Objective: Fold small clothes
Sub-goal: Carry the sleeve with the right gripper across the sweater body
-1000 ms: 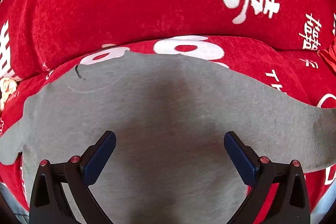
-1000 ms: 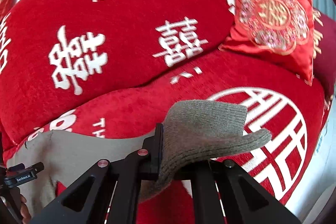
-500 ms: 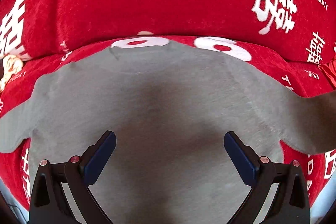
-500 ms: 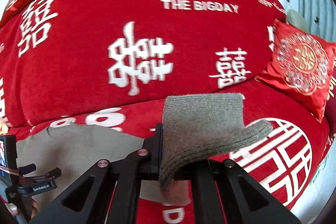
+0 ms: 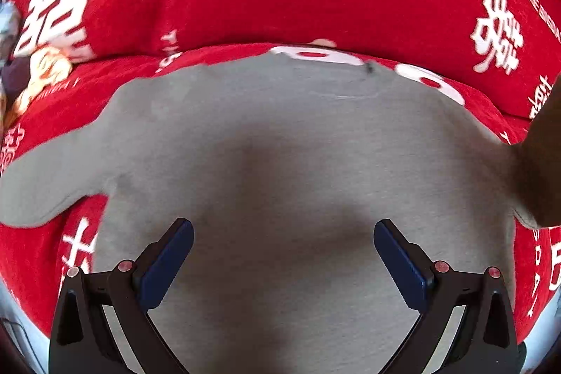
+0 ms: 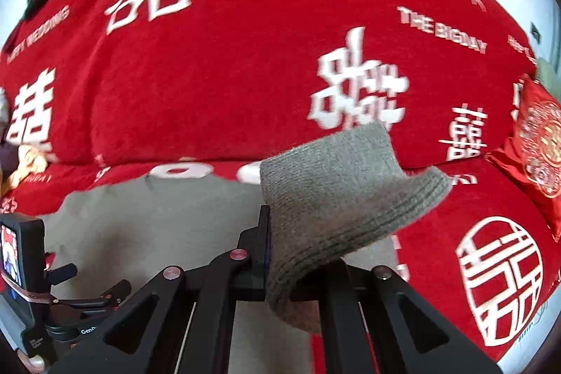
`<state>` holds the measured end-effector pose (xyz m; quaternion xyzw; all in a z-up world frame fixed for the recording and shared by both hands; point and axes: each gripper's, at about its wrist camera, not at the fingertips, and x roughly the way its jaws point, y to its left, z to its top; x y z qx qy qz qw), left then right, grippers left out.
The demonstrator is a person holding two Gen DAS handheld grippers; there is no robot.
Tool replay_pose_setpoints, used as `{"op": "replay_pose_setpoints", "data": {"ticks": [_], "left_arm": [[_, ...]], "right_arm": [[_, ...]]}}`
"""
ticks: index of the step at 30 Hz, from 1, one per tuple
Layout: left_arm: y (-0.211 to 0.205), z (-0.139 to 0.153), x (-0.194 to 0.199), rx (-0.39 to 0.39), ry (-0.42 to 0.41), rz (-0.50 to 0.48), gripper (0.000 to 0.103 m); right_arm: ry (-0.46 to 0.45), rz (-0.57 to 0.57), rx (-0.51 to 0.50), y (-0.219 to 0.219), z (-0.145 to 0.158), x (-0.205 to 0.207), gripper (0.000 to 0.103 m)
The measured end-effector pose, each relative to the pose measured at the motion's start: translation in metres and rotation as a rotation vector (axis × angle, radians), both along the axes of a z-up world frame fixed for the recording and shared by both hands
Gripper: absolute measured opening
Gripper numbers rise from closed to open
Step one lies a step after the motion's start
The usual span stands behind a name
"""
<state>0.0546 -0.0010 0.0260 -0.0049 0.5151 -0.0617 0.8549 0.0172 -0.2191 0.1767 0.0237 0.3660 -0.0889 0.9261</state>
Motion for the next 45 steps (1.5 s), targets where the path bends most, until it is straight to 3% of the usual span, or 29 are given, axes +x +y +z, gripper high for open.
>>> {"op": "replay_pose_setpoints", "data": {"ticks": [18,45], "left_arm": [[0.108,-0.010,-0.013,-0.070,0.016,0.154,0.103],[0.172,-0.016,-0.030,-0.082,0.023,0.273,0.103]], "right_arm": [[0.068,0.270,-0.111,0.175,-0.033,0.020,0.006],[0.220,0.351,-0.056,0.236,-0.111,0.022,0.006]]}}
